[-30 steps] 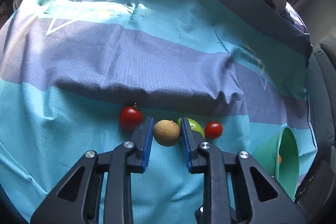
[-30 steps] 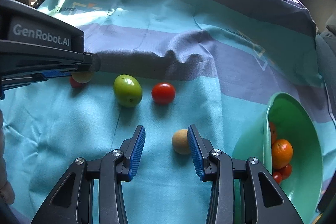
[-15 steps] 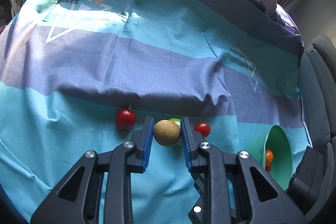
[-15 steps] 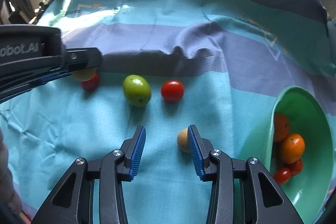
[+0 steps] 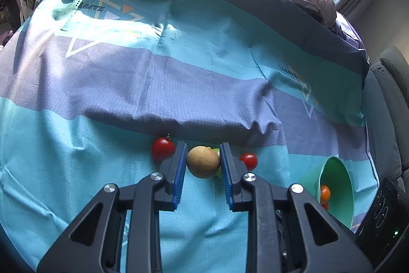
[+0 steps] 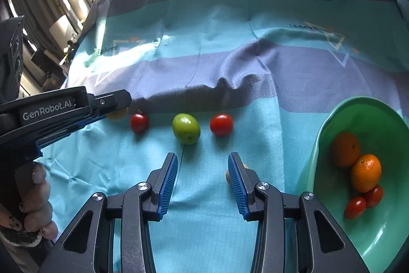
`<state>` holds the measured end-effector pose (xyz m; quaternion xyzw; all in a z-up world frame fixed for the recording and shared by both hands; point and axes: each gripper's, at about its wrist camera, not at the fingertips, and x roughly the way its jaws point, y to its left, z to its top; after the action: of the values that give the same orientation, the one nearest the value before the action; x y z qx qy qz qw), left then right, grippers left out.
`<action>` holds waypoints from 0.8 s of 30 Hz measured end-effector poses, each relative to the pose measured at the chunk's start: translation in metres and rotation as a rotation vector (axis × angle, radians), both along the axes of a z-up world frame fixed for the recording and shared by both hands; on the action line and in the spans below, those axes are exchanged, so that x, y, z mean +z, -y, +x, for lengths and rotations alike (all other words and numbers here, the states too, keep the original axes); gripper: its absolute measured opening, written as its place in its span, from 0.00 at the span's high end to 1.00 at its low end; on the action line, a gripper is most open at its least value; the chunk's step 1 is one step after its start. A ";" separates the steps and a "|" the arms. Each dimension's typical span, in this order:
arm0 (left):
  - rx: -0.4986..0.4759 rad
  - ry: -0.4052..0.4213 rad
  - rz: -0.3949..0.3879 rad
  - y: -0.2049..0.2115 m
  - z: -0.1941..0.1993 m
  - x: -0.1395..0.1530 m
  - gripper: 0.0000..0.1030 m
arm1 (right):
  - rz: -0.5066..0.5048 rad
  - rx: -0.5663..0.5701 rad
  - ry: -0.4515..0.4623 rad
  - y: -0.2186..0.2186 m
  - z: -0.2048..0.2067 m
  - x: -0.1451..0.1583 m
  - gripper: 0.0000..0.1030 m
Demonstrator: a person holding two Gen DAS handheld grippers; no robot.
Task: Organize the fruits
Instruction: 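Close the left gripper on its tan fruit while the right gripper closes on another, then carry both tan fruits over the green bowl with both grippers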
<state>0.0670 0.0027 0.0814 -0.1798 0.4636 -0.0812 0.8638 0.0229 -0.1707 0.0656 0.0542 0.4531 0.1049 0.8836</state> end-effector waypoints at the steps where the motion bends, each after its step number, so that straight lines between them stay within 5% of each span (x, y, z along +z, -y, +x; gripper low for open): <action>1: -0.001 -0.001 0.002 0.000 0.000 0.000 0.75 | -0.004 -0.004 -0.005 -0.001 0.002 -0.002 0.59; 13: -0.030 0.003 -0.001 0.005 -0.004 0.005 0.75 | -0.221 -0.117 -0.073 -0.010 0.022 -0.033 0.59; 21: -0.048 0.013 0.019 0.011 -0.007 0.007 0.75 | -0.147 -0.067 -0.136 -0.006 0.020 -0.047 0.60; 24: -0.058 0.024 0.023 0.016 -0.010 0.010 0.75 | -0.169 -0.068 -0.125 -0.009 0.016 -0.047 0.74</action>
<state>0.0565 -0.0130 0.0915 -0.1551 0.4592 -0.1031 0.8686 0.0385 -0.1620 0.0188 0.0013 0.5127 0.0328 0.8580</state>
